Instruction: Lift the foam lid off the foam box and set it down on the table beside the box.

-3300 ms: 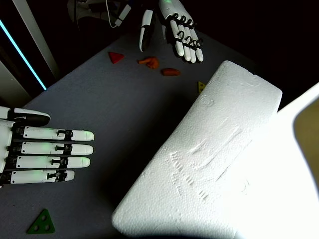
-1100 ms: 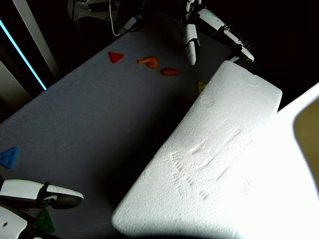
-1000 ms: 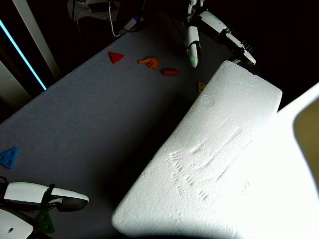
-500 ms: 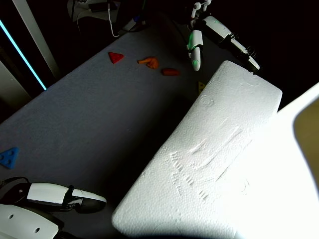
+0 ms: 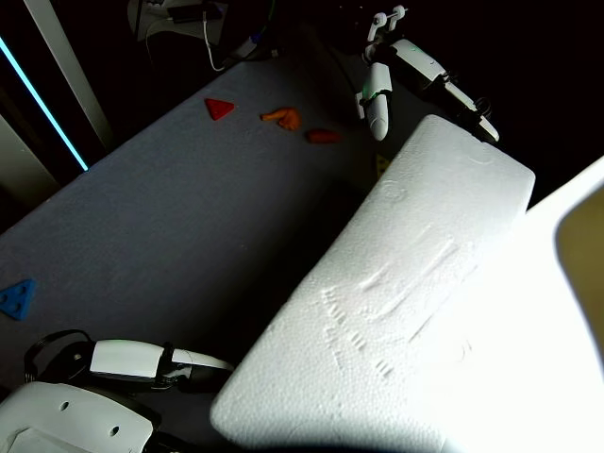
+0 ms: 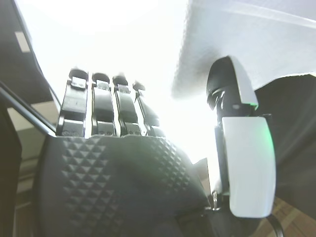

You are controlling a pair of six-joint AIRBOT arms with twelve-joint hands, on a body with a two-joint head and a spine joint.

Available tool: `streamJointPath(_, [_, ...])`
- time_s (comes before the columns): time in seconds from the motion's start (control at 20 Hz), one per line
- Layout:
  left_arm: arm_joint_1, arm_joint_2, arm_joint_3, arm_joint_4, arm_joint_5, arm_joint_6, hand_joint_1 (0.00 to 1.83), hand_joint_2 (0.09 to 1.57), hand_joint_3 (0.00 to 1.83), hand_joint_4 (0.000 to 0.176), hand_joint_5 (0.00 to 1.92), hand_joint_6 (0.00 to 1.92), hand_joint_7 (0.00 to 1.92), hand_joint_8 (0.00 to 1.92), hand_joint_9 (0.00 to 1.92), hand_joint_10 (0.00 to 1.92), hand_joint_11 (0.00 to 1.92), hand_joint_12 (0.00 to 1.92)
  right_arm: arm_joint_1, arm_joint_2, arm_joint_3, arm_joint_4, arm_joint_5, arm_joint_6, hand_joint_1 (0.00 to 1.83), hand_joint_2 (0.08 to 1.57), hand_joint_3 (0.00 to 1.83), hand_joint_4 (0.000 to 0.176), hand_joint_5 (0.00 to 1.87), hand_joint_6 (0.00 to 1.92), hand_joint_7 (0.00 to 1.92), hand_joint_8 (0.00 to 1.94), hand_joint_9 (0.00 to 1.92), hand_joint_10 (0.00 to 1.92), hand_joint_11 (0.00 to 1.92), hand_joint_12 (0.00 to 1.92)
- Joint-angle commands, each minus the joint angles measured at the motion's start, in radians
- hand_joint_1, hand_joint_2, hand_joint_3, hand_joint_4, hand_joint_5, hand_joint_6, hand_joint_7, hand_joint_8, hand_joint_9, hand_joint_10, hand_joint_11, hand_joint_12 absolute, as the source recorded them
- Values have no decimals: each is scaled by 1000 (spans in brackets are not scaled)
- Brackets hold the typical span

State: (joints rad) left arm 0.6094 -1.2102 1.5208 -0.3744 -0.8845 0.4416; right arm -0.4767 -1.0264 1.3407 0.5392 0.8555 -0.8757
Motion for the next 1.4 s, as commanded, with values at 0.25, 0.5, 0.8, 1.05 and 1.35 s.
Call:
streamJointPath(0.25, [-14,-7,10,13,-121,-30,431,1082,18,0,130,48,38,13,0,0,0,0,11,11,18,-13,121,37,600,1257,0,0,188,76,357,391,179,1049,0,1853])
streamJointPath(0.5, [-17,-12,10,28,-127,-43,441,1094,11,0,172,51,69,16,10,4,0,0,11,9,18,-19,133,58,663,1233,0,0,0,0,236,163,2,925,0,1511])
streamJointPath(0.8, [-11,-12,11,26,-128,-46,458,1107,12,0,152,33,56,6,5,2,0,0,11,9,3,-19,160,64,682,1213,1,0,0,0,1,1075,1,1583,2,1921])
streamJointPath(1.05, [-5,-12,11,25,-133,-51,480,1092,2,0,153,27,52,2,2,1,0,0,9,9,-10,-20,186,69,619,1236,4,0,0,0,0,5,17,24,0,309])
streamJointPath(1.35, [-1,-9,9,21,-138,-52,468,1096,3,0,149,17,48,0,1,0,0,0,6,21,-20,-17,205,69,648,1193,0,0,0,0,220,168,34,1165,0,1858])
